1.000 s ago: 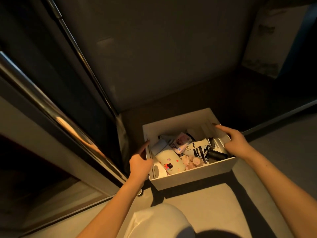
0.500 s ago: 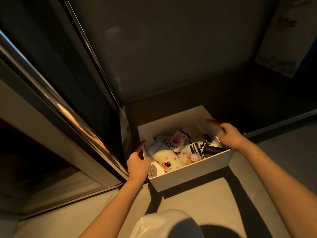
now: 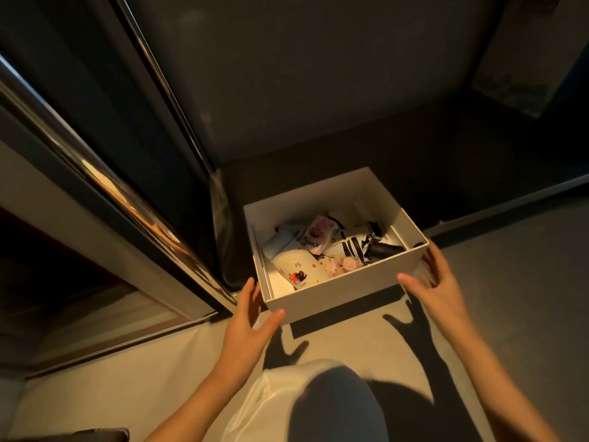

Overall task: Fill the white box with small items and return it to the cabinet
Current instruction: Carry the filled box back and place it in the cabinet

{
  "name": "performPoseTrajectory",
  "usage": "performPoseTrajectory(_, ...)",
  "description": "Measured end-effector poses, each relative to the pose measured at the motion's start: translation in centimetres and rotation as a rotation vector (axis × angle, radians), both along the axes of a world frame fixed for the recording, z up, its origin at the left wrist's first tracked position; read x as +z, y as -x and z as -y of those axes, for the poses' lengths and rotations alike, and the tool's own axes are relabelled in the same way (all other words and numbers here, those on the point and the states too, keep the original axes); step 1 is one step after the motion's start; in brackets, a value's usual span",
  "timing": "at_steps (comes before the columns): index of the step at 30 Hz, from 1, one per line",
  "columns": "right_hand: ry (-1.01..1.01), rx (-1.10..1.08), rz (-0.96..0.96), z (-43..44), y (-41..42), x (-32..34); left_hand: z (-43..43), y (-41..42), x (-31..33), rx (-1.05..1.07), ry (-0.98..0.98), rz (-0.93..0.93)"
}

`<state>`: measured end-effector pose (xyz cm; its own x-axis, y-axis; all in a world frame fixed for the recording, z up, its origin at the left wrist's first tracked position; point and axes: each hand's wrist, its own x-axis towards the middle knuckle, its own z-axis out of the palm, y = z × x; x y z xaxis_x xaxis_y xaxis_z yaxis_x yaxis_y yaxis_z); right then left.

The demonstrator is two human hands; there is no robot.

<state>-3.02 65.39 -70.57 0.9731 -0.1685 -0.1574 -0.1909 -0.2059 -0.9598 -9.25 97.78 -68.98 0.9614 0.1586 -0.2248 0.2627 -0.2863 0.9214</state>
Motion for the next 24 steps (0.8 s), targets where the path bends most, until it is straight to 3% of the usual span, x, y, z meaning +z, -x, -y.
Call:
performPoseTrajectory(3,0.085,0.000,-0.015,-1.4,0.1,-2.1,1.6,1.2,-2.2,0.048,-0.141,-0.012)
performPoseTrajectory(8,0.099,-0.148,0.021,-3.8,-1.1,-3.5,3.8,0.8,-4.2,0.176,-0.169,0.037)
performPoseTrajectory(12,0.078,-0.145,0.061,-3.9,-2.4,-3.6,4.4,-0.1,-4.2,0.270,-0.158,0.106)
performPoseTrajectory(24,0.042,-0.124,0.110,-4.2,-5.5,-3.5,4.0,-3.6,-3.8,0.281,-0.161,0.181)
